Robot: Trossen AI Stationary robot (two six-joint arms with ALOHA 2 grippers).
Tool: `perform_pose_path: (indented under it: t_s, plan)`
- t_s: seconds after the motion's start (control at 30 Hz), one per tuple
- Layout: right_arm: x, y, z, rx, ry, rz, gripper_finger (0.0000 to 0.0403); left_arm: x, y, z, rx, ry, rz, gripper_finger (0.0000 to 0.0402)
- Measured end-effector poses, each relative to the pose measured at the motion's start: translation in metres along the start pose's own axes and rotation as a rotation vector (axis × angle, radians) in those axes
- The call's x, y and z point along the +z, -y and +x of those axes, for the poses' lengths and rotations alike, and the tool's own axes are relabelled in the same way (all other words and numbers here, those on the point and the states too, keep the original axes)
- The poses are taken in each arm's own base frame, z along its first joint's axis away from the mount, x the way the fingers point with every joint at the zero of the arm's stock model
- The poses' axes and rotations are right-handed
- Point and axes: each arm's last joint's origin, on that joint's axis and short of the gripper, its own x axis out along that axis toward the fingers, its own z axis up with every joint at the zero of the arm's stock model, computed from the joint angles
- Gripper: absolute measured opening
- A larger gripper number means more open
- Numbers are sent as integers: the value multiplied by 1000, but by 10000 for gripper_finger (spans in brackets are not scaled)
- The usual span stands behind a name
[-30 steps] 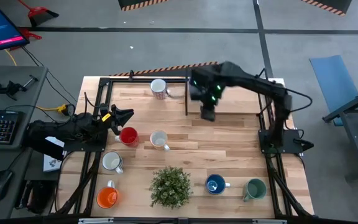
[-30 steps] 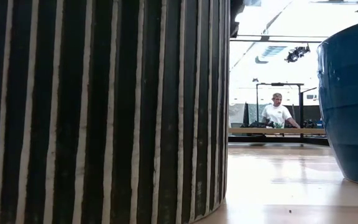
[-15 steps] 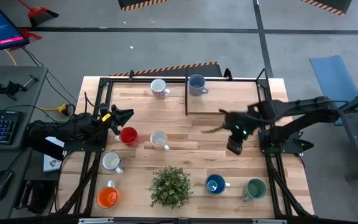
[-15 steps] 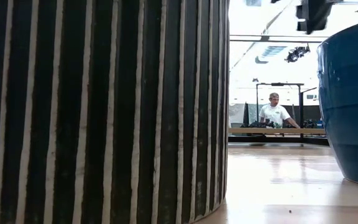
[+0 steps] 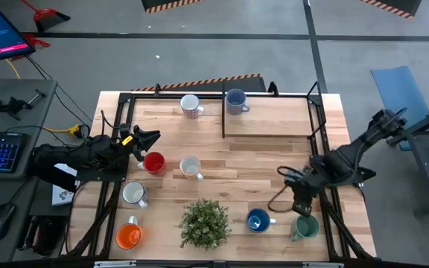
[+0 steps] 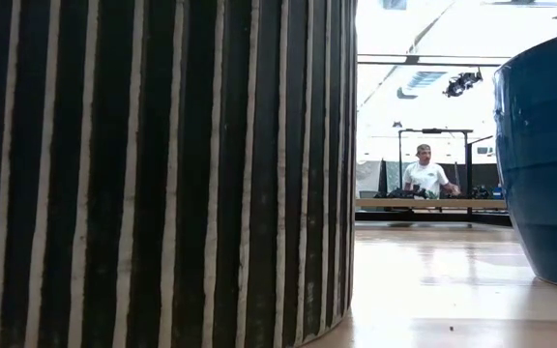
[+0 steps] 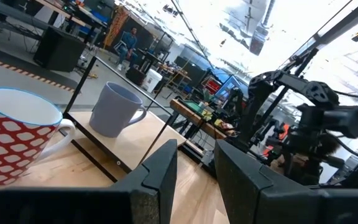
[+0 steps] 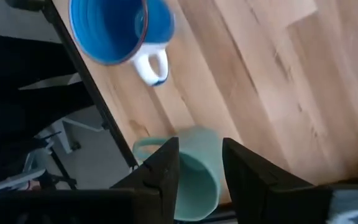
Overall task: Place coffee mugs
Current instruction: Put the green mug on the shelf
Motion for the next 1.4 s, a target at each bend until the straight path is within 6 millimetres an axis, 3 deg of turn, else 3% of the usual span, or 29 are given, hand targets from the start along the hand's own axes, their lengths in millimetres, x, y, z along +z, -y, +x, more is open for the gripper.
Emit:
perform_pose_path:
  t_s: [0.27,0.47,0.73,1.4]
  plan:
    - [-37,-15,14,-81,-46,-122,106,0,0,0,0,0,0,97]
    - [-51,-20,34,-212,-87,-224,106,0,0,0,0,0,0,97]
    - [-52,-31,61,-279,-123,-316,106,0,0,0,0,0,0,97]
    - [-50,-40,136,-503,-187,-299,106,0,0,0,0,1,-4,97]
